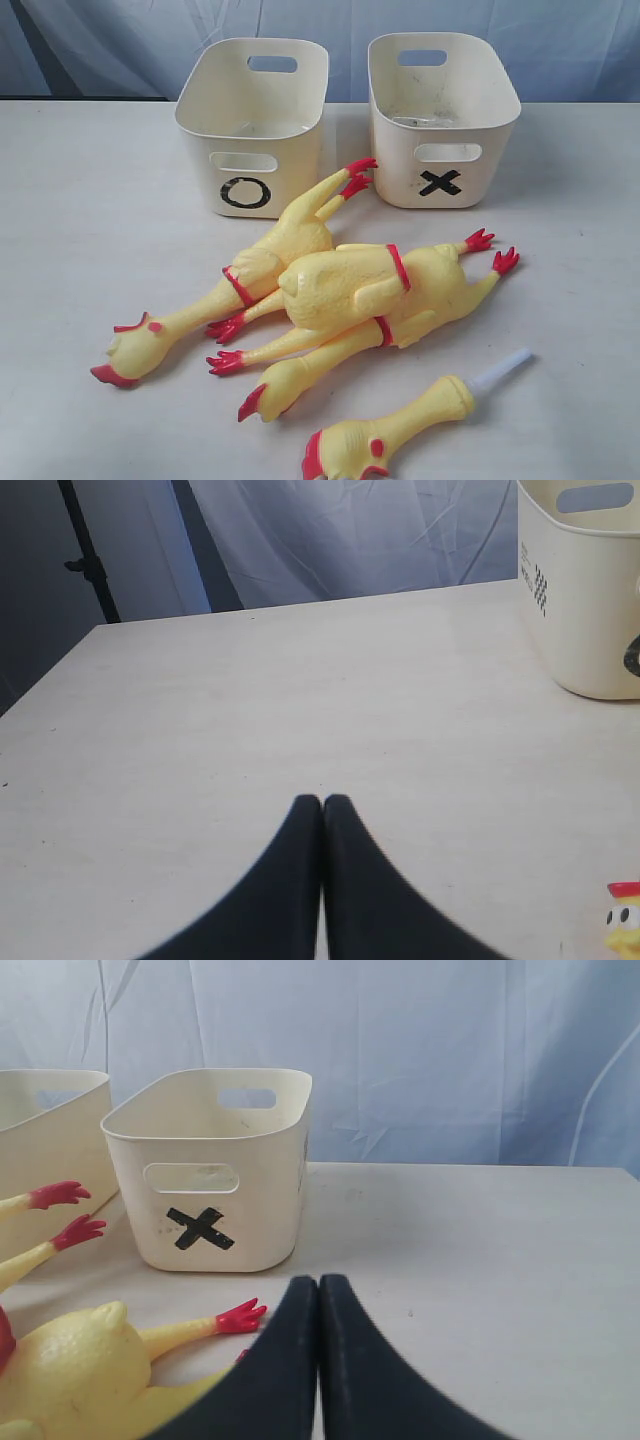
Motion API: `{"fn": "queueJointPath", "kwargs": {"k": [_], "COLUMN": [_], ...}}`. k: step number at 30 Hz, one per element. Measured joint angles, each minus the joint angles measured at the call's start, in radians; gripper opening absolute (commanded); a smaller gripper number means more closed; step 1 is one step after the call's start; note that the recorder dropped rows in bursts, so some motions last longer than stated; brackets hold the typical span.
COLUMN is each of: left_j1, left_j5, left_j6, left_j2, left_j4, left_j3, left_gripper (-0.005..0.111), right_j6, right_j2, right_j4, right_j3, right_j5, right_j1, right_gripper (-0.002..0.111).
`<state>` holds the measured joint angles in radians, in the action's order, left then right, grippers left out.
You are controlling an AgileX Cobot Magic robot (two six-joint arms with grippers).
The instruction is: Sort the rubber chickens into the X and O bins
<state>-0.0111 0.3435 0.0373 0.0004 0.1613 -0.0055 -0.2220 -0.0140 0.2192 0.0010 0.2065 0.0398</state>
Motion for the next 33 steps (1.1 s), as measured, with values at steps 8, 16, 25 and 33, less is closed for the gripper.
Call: {"fn": "queueJointPath", "kwargs": {"k": [8,16,25,33], "left_j1": [0.000,0.000,0.000,0.000], "left_j5": [0.000,0.000,0.000,0.000], "left_j6": [0.000,0.000,0.000,0.000], "left_j2": [0.000,0.000,0.000,0.000], "left_j4": [0.000,0.000,0.000,0.000], "left_j3": [0.000,0.000,0.000,0.000], "left_gripper": [0.000,0.000,0.000,0.000], "right_j6": [0.000,0.085,0.336,0.273], "right_j2": [0.000,0.000,0.000,-0.048], "right_j4": [0.000,0.128,0.451,0.283], "right_j3": [0.000,0.000,0.000,-0.286], "right_j5": [-0.021,-0.236,-0.322,-0.017], "right_j1": [0.000,0.000,0.000,0.000], "right_gripper": [-0.001,-0.001,-0.001,-0.001]}}
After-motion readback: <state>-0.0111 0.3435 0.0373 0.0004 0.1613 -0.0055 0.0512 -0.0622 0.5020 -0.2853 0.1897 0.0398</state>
